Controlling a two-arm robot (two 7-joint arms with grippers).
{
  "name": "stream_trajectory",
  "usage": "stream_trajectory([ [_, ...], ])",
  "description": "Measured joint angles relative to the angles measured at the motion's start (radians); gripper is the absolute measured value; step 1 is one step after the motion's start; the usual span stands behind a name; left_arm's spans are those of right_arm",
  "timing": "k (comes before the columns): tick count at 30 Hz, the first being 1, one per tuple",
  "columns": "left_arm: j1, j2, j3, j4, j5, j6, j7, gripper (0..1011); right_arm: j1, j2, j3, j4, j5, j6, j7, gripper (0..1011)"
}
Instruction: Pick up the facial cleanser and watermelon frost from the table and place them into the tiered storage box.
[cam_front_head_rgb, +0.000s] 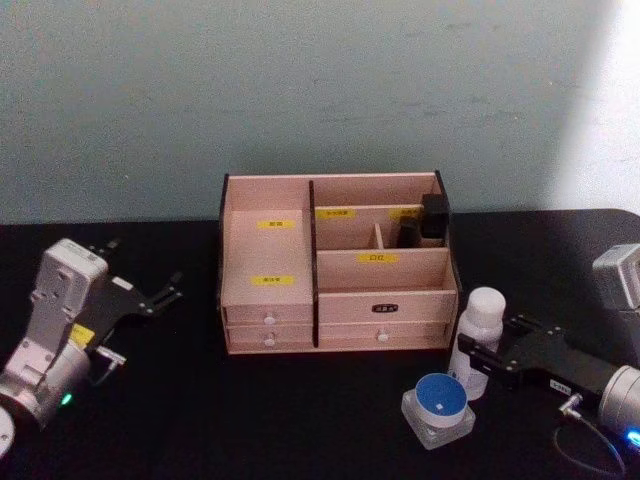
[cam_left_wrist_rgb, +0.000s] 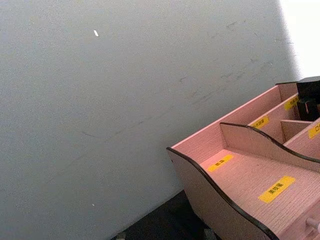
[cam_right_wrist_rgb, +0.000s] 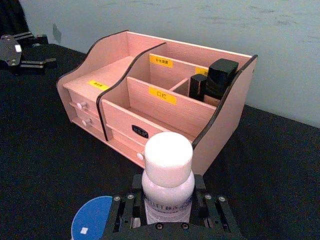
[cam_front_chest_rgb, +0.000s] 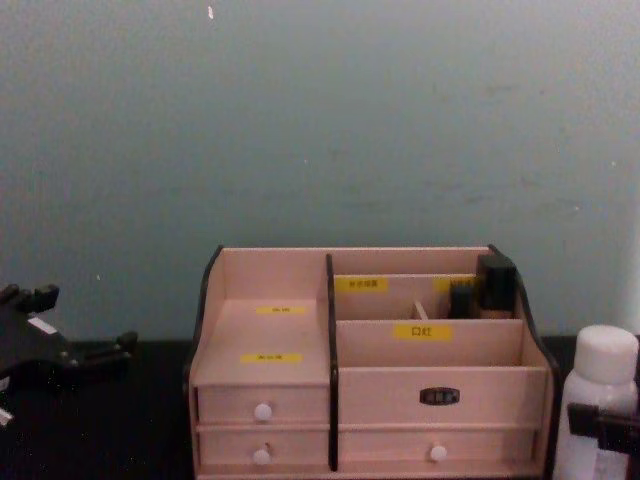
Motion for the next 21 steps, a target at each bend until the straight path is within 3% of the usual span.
stream_trajectory([
  [13,0.0,0.0,0.0,0.0,0.0,0.0,0.0,1001,-0.003,0.001,0.002,-0.003,0.004,0.0,0.002,599],
  [21,0.0,0.0,0.0,0.0,0.0,0.0,0.0,1001,-0.026,0.025,0.031,-0.043,0.034,-0.002,0.013,599],
])
